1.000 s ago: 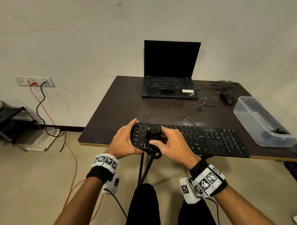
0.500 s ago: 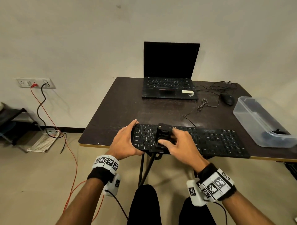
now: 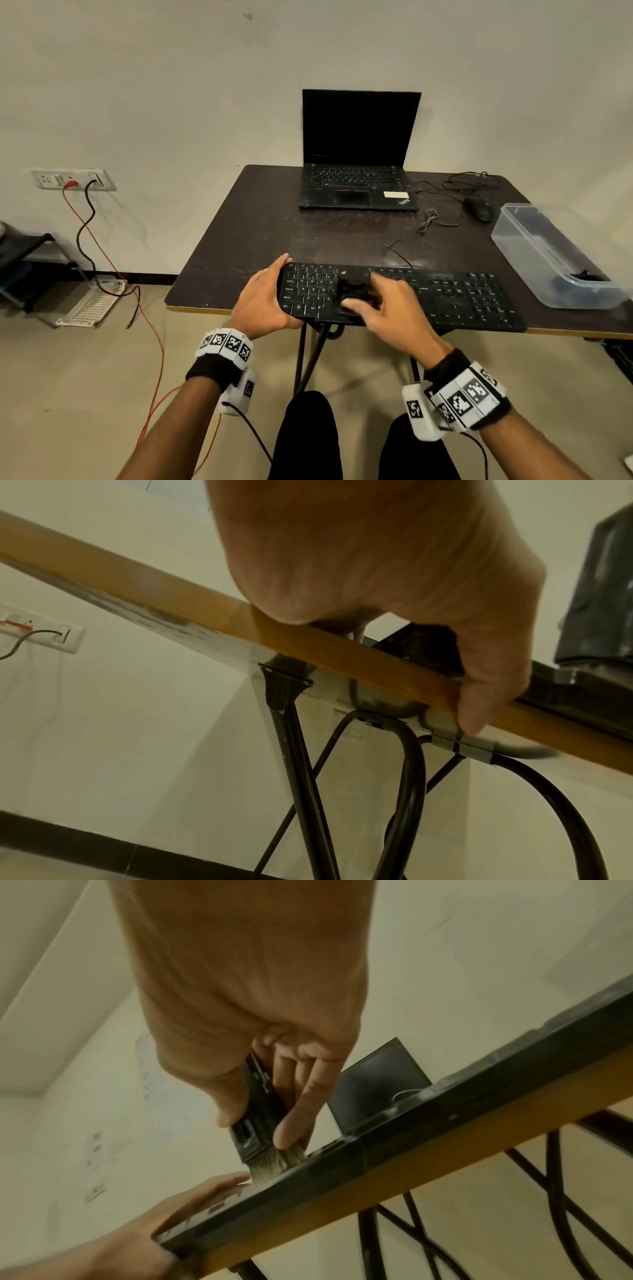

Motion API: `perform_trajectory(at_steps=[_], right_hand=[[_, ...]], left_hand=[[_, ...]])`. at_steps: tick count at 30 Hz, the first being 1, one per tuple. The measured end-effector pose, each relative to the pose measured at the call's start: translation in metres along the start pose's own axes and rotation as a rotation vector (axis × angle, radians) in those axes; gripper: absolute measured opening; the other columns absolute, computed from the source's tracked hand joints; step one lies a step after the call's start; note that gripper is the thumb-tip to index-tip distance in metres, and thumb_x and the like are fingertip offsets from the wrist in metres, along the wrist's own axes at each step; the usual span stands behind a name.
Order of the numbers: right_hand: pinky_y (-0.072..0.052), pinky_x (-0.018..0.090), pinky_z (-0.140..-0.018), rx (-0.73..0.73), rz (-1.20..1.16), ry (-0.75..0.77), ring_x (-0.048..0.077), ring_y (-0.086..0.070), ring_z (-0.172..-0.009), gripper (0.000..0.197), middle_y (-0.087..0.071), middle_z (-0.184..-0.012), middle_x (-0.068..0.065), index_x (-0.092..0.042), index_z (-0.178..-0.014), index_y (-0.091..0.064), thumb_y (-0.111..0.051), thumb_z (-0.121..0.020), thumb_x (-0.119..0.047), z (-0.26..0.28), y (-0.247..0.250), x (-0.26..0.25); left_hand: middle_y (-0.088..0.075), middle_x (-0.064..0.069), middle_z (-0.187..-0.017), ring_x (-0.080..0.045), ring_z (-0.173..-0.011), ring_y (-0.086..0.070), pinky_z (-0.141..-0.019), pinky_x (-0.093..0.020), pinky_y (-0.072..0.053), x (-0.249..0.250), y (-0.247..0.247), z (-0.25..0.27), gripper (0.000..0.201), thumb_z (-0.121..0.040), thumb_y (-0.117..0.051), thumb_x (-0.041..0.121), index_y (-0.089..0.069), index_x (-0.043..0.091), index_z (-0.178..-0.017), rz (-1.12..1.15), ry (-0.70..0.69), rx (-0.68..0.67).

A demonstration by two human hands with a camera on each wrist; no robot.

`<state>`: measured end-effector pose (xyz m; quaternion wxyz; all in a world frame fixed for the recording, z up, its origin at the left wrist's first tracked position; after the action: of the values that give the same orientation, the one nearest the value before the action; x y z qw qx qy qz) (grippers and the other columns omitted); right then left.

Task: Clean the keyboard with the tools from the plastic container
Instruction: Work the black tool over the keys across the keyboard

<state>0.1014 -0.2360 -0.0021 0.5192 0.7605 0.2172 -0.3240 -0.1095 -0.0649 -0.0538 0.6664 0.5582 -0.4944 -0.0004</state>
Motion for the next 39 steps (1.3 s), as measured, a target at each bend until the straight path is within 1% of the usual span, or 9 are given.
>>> perform_trajectory(at_steps=[6, 10, 14, 18, 22, 26, 29, 34, 39], right_hand=[[-0.060, 0.028, -0.092, -0.078, -0.035, 0.020, -0.004, -0.072, -0.103, 0.028, -0.078, -0.108, -0.019, -0.026, -0.120, -0.075, -0.080, -0.093, -0.032, 0.012, 0.000, 0.002], [-0.062, 0.031, -0.091, 0.097, -0.034, -0.056, -0.002, -0.072, -0.102, 0.032, -0.078, -0.109, -0.018, -0.024, -0.124, -0.074, -0.081, -0.093, -0.030, 0.009, 0.013, 0.012], [-0.060, 0.030, -0.094, -0.029, -0.047, -0.001, -0.005, -0.071, -0.102, 0.025, -0.075, -0.105, -0.026, -0.028, -0.116, -0.074, -0.080, -0.093, -0.034, 0.018, 0.007, 0.009], [-0.061, 0.031, -0.091, 0.123, -0.022, -0.062, -0.004, -0.071, -0.100, 0.031, -0.073, -0.103, -0.025, -0.023, -0.122, -0.075, -0.081, -0.093, -0.030, 0.012, 0.017, 0.016], [-0.061, 0.031, -0.089, -0.004, -0.034, 0.007, -0.004, -0.072, -0.099, 0.024, -0.078, -0.104, -0.020, -0.023, -0.115, -0.075, -0.081, -0.093, -0.032, 0.022, 0.012, 0.012], [-0.063, 0.035, -0.087, 0.186, -0.012, -0.092, -0.002, -0.073, -0.095, 0.023, -0.075, -0.098, -0.023, -0.026, -0.112, -0.074, -0.082, -0.091, -0.031, 0.025, 0.027, 0.030], [-0.062, 0.031, -0.085, 0.153, 0.005, -0.053, -0.006, -0.072, -0.094, 0.021, -0.072, -0.095, -0.030, -0.028, -0.109, -0.074, -0.083, -0.091, -0.030, 0.034, 0.026, 0.032], [-0.064, 0.039, -0.086, 0.258, 0.037, -0.105, 0.003, -0.075, -0.094, 0.027, -0.079, -0.102, -0.017, -0.021, -0.115, -0.076, -0.082, -0.090, -0.031, 0.039, 0.044, 0.047], [-0.063, 0.041, -0.083, 0.236, 0.053, -0.079, 0.003, -0.075, -0.093, 0.027, -0.079, -0.101, -0.019, -0.025, -0.114, -0.076, -0.083, -0.089, -0.034, 0.057, 0.050, 0.055]], left_hand=[[-0.047, 0.018, -0.145, -0.013, -0.137, -0.044, -0.118, -0.049, -0.039, -0.002, -0.002, -0.001, 0.134, -0.048, -0.088, 0.058, -0.020, 0.032, -0.160, -0.003, -0.012, 0.008], [-0.049, 0.018, -0.143, -0.012, -0.135, -0.044, -0.119, -0.048, -0.038, -0.002, -0.002, -0.001, 0.133, -0.049, -0.088, 0.057, -0.020, 0.030, -0.160, -0.014, -0.019, 0.007], [-0.049, 0.017, -0.143, -0.015, -0.136, -0.044, -0.118, -0.048, -0.039, -0.003, -0.004, -0.002, 0.133, -0.049, -0.089, 0.056, -0.019, 0.032, -0.160, -0.021, -0.009, 0.009], [-0.051, 0.017, -0.140, -0.016, -0.135, -0.047, -0.116, -0.051, -0.042, -0.007, -0.005, -0.004, 0.133, -0.049, -0.090, 0.056, -0.019, 0.033, -0.159, -0.027, -0.015, 0.001], [-0.050, 0.017, -0.140, -0.016, -0.135, -0.047, -0.117, -0.051, -0.041, -0.008, -0.006, -0.005, 0.133, -0.049, -0.089, 0.056, -0.019, 0.033, -0.159, -0.026, -0.026, 0.005], [-0.051, 0.018, -0.138, -0.017, -0.133, -0.049, -0.116, -0.051, -0.042, -0.011, -0.007, -0.007, 0.133, -0.049, -0.090, 0.057, -0.019, 0.033, -0.158, -0.032, -0.039, 0.000], [-0.051, 0.016, -0.140, -0.015, -0.133, -0.047, -0.118, -0.049, -0.039, -0.009, -0.007, -0.006, 0.131, -0.050, -0.089, 0.055, -0.020, 0.032, -0.159, -0.036, -0.048, 0.010], [-0.049, 0.013, -0.142, -0.017, -0.135, -0.043, -0.119, -0.049, -0.037, -0.009, -0.006, -0.005, 0.131, -0.050, -0.090, 0.052, -0.020, 0.033, -0.159, -0.056, -0.049, -0.007], [-0.049, 0.014, -0.143, -0.019, -0.136, -0.045, -0.119, -0.052, -0.037, -0.010, -0.007, -0.007, 0.133, -0.049, -0.092, 0.055, -0.019, 0.035, -0.159, -0.047, -0.063, -0.020]])
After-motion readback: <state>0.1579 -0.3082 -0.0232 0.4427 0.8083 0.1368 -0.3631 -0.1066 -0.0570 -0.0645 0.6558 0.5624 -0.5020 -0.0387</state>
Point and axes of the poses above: each hand's wrist, its own z-axis away from the middle knuckle, its own y-axis out of the back of the hand, x = y × z, the point moved 2 cm from there along -z, towards the middle knuckle
